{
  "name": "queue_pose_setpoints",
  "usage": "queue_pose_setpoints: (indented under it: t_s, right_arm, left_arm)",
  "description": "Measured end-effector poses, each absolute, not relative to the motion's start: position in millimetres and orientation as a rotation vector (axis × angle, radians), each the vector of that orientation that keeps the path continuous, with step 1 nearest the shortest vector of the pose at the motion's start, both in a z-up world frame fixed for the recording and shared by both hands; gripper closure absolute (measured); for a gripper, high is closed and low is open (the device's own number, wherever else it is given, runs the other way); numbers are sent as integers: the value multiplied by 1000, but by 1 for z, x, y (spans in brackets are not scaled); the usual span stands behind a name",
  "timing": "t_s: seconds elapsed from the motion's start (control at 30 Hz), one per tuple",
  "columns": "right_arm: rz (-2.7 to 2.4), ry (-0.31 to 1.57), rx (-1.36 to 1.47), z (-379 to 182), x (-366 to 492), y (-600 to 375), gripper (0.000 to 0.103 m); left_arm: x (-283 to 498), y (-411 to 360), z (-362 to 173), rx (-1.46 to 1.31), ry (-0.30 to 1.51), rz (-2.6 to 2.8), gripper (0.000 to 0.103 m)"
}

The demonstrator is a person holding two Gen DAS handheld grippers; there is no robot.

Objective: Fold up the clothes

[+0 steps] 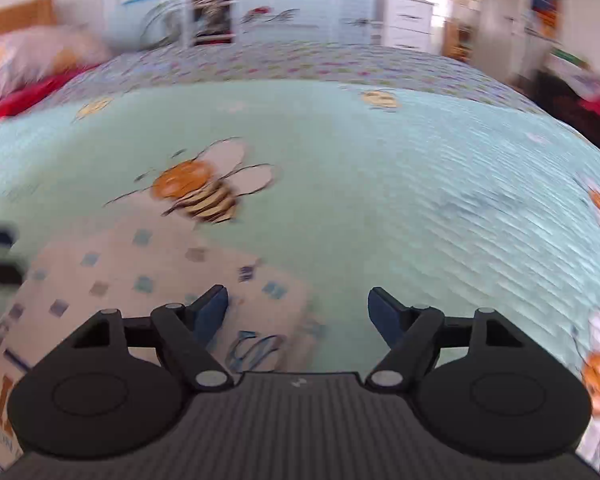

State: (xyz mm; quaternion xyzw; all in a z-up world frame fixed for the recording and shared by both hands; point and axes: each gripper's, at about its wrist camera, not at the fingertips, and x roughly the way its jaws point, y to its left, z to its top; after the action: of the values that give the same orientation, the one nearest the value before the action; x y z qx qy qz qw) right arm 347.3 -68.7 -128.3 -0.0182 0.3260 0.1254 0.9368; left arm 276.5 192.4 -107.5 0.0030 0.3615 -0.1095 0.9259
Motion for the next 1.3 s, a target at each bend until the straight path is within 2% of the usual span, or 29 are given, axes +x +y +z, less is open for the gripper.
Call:
queue_pose_setpoints:
  t_s: [0.1,0.23,0.4,0.6,0.77,0.9,1.13,1.3]
  right_arm:
    - [353,585,25,-104,301,-69,27]
    - [421,608,-149,-104,244,-42,26]
    - [360,710,-239,-138,226,-52,26]
    - [341,604,-174,-115,190,-66,24]
    - [351,675,-258,-137,192,-47,24]
    - [333,714,-79,-144,186,-75,23]
    - [328,596,-92,-116,179,-62,23]
    - [298,664,-141,-133,201,-56,23]
  left_arm:
    - [255,174,-103,37,758,-182,27]
    - [240,155,-117,31,819,-135,22]
    - [224,142,-134,45,884,-100,22]
    - [209,142,-122,21,885,-81,22]
    - [200,132,-116,47,892,-81,22]
    - [191,126,-108,39,874,-114,22]
    - [198,111,-106,59,859,-113,23]
    - [200,118,-121,41,903,-129,23]
